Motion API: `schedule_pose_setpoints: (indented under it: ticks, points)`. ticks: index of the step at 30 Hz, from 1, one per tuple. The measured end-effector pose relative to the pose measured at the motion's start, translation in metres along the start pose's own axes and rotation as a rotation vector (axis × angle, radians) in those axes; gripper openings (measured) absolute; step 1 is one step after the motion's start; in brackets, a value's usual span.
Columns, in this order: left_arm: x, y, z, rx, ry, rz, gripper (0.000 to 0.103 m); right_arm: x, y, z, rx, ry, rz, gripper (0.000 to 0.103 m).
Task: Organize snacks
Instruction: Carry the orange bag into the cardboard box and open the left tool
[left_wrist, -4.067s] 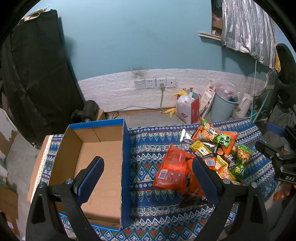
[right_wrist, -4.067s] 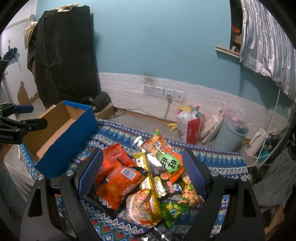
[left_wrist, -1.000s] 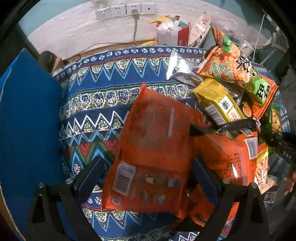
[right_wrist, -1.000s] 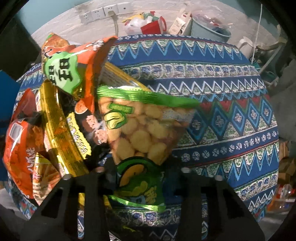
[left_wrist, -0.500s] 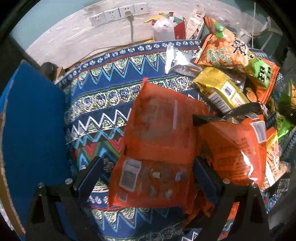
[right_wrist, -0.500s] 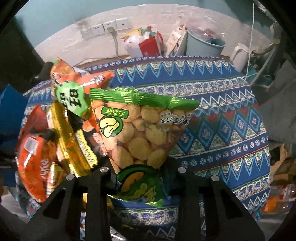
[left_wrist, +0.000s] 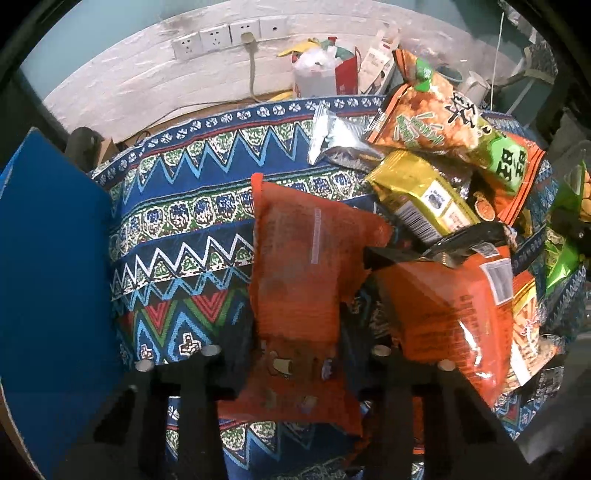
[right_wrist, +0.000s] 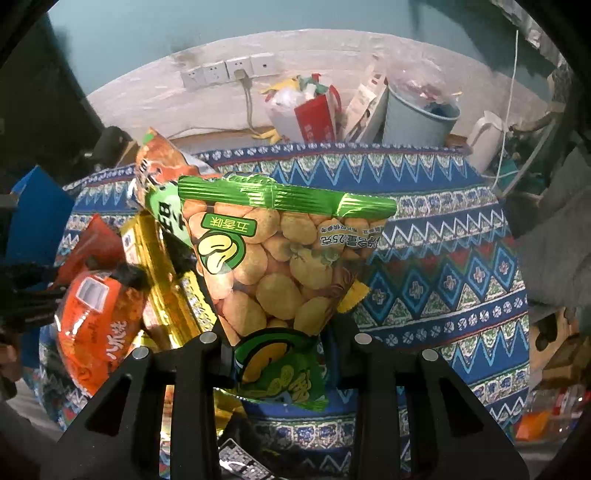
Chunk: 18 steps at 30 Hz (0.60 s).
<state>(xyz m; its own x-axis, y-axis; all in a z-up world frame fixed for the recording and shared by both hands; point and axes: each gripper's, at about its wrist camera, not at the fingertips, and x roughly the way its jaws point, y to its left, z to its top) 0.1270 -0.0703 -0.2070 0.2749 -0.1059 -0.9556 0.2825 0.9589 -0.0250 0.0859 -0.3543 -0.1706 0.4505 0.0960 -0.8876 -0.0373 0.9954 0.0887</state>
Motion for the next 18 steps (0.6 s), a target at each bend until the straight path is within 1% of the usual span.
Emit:
schedule_pose_setpoints:
  ticks: [3,8,18]
  points:
    - [-0.011,-0.003,-0.001,-0.011,-0.023,0.005,0.030,-0.004,0.003,0.002,-0.012,-0.014,-0.001,0.032]
    - [-0.021,0.008,-0.002,-0.043,-0.061,0.035,0.030,-0.014,0.012,0.005,-0.030,-0.042,0.006,0.032]
    - [-0.076,0.009,-0.011,-0.067,-0.197,0.061,0.030,-0.038,0.044,0.011,-0.085,-0.104,0.044,0.032]
